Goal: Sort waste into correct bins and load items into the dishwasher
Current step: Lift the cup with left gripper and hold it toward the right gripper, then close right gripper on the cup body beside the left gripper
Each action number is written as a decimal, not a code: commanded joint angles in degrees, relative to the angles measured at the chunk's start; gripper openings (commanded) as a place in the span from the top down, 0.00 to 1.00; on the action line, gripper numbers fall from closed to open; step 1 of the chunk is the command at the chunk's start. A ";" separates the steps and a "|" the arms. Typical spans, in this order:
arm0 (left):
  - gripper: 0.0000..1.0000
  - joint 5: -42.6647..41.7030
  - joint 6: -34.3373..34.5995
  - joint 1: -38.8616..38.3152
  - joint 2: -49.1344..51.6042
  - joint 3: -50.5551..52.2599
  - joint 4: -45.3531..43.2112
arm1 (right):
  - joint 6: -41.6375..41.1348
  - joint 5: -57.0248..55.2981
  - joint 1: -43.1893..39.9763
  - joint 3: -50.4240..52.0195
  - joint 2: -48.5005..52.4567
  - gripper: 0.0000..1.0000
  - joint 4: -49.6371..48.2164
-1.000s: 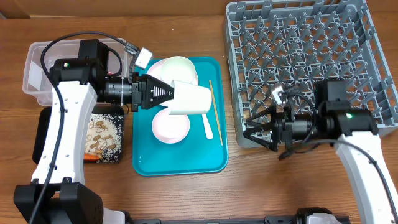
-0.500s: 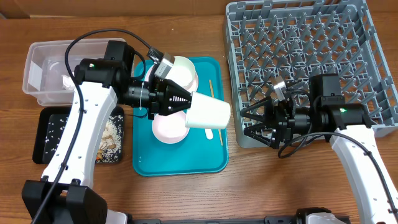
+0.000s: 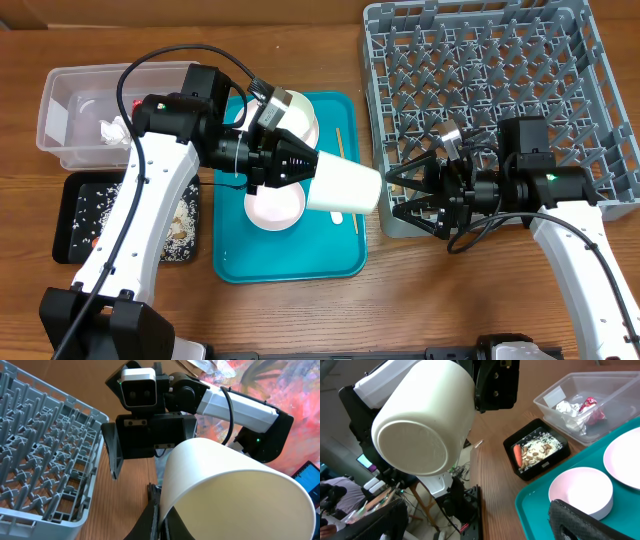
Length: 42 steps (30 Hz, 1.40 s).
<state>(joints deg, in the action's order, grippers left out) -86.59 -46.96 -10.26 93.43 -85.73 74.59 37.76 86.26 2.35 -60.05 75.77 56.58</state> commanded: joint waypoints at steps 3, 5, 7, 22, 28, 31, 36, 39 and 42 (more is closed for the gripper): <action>0.96 -1.53 -1.29 -0.22 -0.92 0.42 -0.24 | -3.72 3.67 0.33 -3.43 -0.46 0.07 -3.21; 0.96 -1.53 -1.27 -0.22 -0.92 0.42 -0.22 | -6.19 3.67 0.33 -5.05 -0.50 0.07 -5.31; 0.96 -1.53 -1.29 -0.22 -0.92 0.42 -0.24 | -8.52 3.67 0.33 -6.91 -0.55 0.07 -6.71; 0.96 -3.96 -1.03 -0.26 -0.92 0.42 -3.10 | -8.90 3.65 6.69 -8.46 -1.40 0.07 -10.47; 0.96 -3.96 -1.03 -0.26 -0.92 0.42 -3.10 | -9.22 3.65 8.31 -8.44 -1.38 0.07 -11.39; 0.96 -3.96 -1.05 -0.26 -0.92 0.42 -3.10 | -9.09 3.65 9.29 -8.44 -1.38 0.07 -12.72; 0.96 -3.96 -1.05 -0.26 -0.92 0.42 -3.10 | -9.07 3.65 10.86 -8.44 -1.38 0.07 -15.06; 0.96 -3.96 -1.05 -0.26 -0.92 0.42 -3.10 | -9.07 3.65 11.65 -8.44 -1.38 0.07 -15.87; 0.96 -3.96 -1.07 -0.26 -0.92 0.42 -3.10 | -9.07 3.65 12.39 -8.44 -1.33 0.07 -16.59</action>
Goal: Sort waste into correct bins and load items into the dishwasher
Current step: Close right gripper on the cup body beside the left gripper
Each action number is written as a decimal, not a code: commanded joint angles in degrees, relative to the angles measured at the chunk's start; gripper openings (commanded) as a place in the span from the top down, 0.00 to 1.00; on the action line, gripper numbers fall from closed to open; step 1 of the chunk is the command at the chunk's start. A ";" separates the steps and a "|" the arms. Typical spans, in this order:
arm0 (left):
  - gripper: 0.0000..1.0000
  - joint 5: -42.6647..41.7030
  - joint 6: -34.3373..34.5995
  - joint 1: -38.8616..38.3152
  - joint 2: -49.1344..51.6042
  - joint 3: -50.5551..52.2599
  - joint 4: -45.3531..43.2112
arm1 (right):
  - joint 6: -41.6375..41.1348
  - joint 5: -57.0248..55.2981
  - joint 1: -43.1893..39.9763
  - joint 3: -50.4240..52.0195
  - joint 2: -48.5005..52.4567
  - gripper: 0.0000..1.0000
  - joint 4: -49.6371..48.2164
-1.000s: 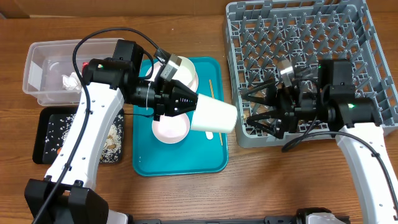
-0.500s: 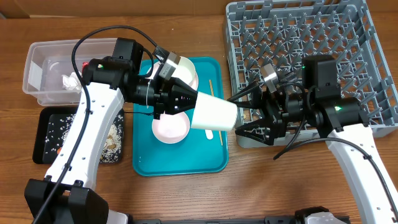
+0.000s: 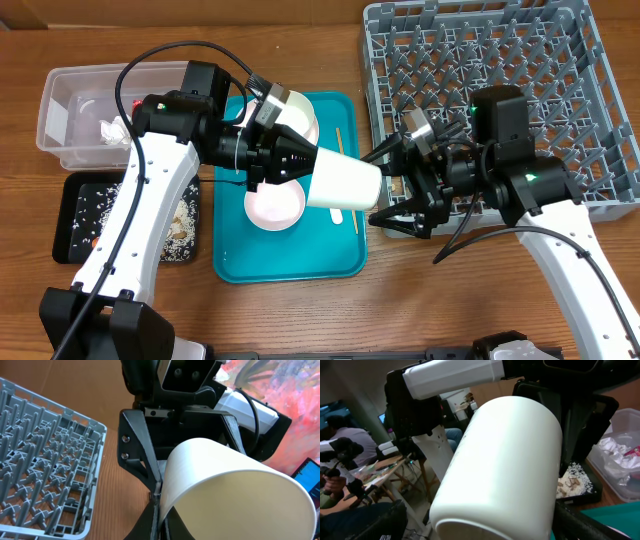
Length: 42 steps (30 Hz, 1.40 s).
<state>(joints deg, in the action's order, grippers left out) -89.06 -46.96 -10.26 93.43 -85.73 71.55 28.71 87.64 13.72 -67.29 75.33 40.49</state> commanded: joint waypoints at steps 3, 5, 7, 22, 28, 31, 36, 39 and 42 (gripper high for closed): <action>0.96 -1.49 -1.07 -0.26 -0.92 0.42 -0.07 | -0.04 2.27 1.68 -1.20 -0.79 0.09 -1.29; 0.96 -1.49 -1.05 -0.28 -0.92 0.42 -0.04 | -0.04 2.27 2.01 -1.20 -0.74 0.10 -1.66; 0.96 -1.49 -1.07 -0.28 -0.92 0.42 -0.07 | -0.04 2.27 2.12 -1.20 -0.72 0.13 -1.88; 0.96 -1.49 -1.05 -0.28 -0.92 0.42 0.02 | -0.96 1.81 4.35 -1.20 0.50 0.12 -8.39; 0.96 -1.46 -1.05 -0.28 -0.92 0.42 0.17 | -5.53 1.84 4.35 -1.20 1.20 0.12 -13.11; 0.96 -1.46 -1.07 -0.28 -0.92 0.42 0.15 | -8.04 1.86 4.37 -1.20 1.20 0.12 -15.47; 0.96 -1.42 -1.09 -0.28 -0.92 0.42 0.17 | -9.29 1.36 5.70 -1.20 1.20 0.13 -16.50; 0.96 -1.44 -1.07 -0.26 -0.92 0.42 0.17 | -10.62 -1.95 7.10 -1.20 1.20 0.14 -16.55; 0.96 -1.42 -1.07 -0.26 -0.92 0.42 0.17 | -11.23 -4.04 8.13 -1.20 1.20 0.14 -16.68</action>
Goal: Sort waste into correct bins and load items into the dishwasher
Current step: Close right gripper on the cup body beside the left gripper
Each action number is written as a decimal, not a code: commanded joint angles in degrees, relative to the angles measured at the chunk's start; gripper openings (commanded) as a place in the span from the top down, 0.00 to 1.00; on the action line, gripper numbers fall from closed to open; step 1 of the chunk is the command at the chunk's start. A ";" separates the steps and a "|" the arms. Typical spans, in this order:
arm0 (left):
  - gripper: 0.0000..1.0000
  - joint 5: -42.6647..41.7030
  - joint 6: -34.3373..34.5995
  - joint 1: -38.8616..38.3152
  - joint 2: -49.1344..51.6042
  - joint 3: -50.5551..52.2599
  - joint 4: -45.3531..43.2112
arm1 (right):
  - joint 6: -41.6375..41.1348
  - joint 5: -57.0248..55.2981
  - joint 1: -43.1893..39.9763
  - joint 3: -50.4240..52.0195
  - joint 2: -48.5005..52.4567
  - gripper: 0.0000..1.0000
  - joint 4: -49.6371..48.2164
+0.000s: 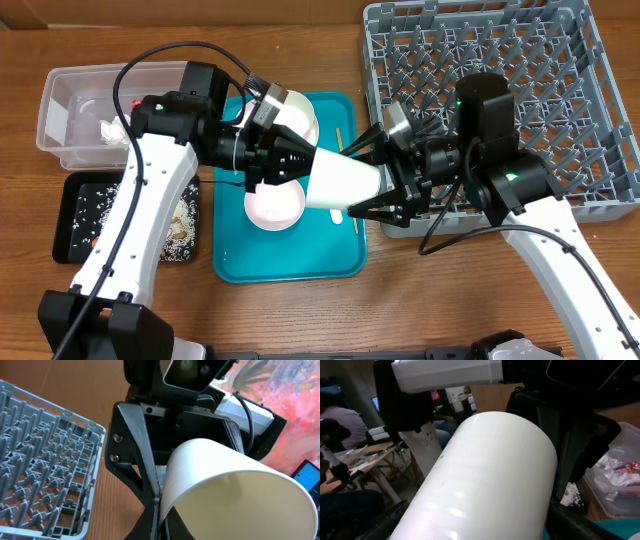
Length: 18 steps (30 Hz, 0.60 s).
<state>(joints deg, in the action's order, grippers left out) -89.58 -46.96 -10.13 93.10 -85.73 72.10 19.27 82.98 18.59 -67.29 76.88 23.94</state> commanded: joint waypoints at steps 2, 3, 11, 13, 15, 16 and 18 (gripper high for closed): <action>0.96 -0.90 -1.07 -0.39 -0.59 0.42 -0.37 | -1.79 0.61 3.37 -1.20 -0.35 0.14 -0.15; 0.96 -0.90 -1.07 -0.39 -0.59 0.42 -0.37 | -1.79 0.61 3.37 -1.20 -0.35 0.16 -0.15; 0.96 -0.90 -1.09 -0.39 -0.59 0.42 -0.39 | -1.79 0.63 3.43 -1.20 -0.35 0.27 -0.31; 0.96 -0.81 -1.07 -0.39 -0.59 0.42 -0.35 | -2.14 0.63 3.43 -1.20 -0.35 0.28 -0.90; 0.96 -0.39 -1.05 -0.39 -0.59 0.42 -0.35 | -4.55 0.66 3.43 -1.20 -0.35 0.29 -2.89; 0.96 -0.15 -1.05 -0.39 -0.59 0.42 -0.33 | -5.60 0.66 3.43 -1.20 -0.35 0.31 -3.85; 0.96 0.04 -1.07 -0.39 -0.59 0.42 -0.15 | -7.56 0.68 3.43 -1.20 -0.35 0.36 -5.60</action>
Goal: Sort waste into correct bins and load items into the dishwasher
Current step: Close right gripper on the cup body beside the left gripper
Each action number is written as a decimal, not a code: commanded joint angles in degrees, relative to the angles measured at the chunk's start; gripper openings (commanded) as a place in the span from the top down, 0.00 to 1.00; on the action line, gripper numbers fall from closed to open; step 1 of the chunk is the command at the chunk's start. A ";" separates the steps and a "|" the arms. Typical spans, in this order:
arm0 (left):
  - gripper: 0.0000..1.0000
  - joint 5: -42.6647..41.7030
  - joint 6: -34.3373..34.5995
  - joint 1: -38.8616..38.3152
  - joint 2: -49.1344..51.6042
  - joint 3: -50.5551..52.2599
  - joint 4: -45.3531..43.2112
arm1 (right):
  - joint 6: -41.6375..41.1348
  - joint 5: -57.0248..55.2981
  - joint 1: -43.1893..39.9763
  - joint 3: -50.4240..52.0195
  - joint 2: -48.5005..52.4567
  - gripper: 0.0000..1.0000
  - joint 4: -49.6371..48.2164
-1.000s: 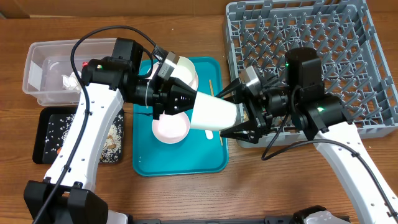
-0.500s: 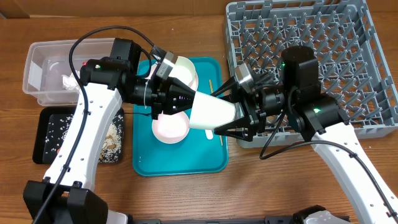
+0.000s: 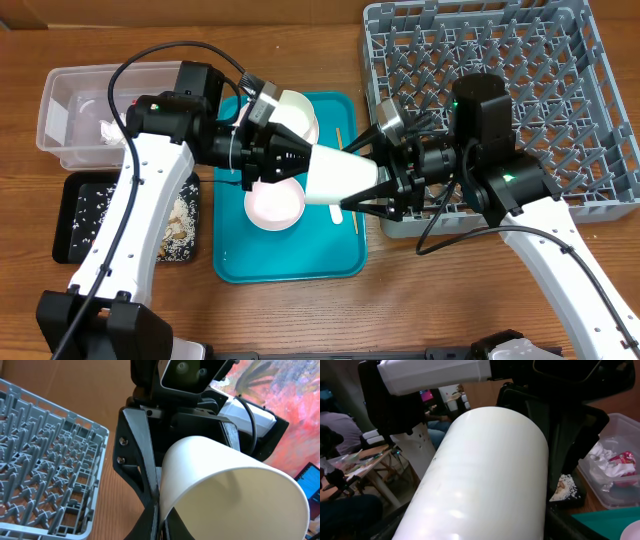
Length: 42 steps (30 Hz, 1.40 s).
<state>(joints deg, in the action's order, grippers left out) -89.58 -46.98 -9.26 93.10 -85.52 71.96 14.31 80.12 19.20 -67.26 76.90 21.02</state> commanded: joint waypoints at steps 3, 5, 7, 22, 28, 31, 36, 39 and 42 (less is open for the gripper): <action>0.96 0.04 -1.05 -1.27 -0.59 0.20 -0.02 | -3.04 3.54 2.82 -1.22 -0.37 0.42 -2.97; 0.96 0.17 -1.05 -1.27 -0.59 0.20 -0.02 | -3.04 3.54 2.82 -1.22 -0.37 0.44 -2.95; 0.96 0.26 -1.03 -1.27 -0.59 0.20 -0.02 | -3.04 3.54 2.80 -1.22 -0.39 0.47 -2.97; 0.66 0.94 -0.04 0.70 -0.59 0.17 -0.02 | -3.89 3.52 2.80 -1.22 -0.39 0.59 -2.95; 0.71 1.31 2.45 4.87 -0.59 0.17 0.63 | -3.87 3.52 2.80 -1.22 -0.39 0.62 -2.97; 0.71 3.08 2.45 5.55 -0.59 0.17 1.31 | -3.89 3.52 2.80 -1.22 -0.39 0.62 -2.97; 0.72 3.58 2.43 5.60 -0.59 0.17 1.51 | -3.89 3.52 2.80 -1.22 -0.39 0.63 -2.97; 0.71 3.69 2.43 5.62 -0.59 0.17 1.46 | -3.89 3.52 2.80 -1.22 -0.39 0.63 -2.95; 0.72 4.74 2.43 5.90 -0.59 0.17 1.51 | -3.91 3.54 2.80 -1.22 -0.39 0.63 -2.95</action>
<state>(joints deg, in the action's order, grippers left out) -88.27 -45.36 -4.78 92.97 -85.47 73.73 10.07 77.54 20.67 -67.26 77.45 18.50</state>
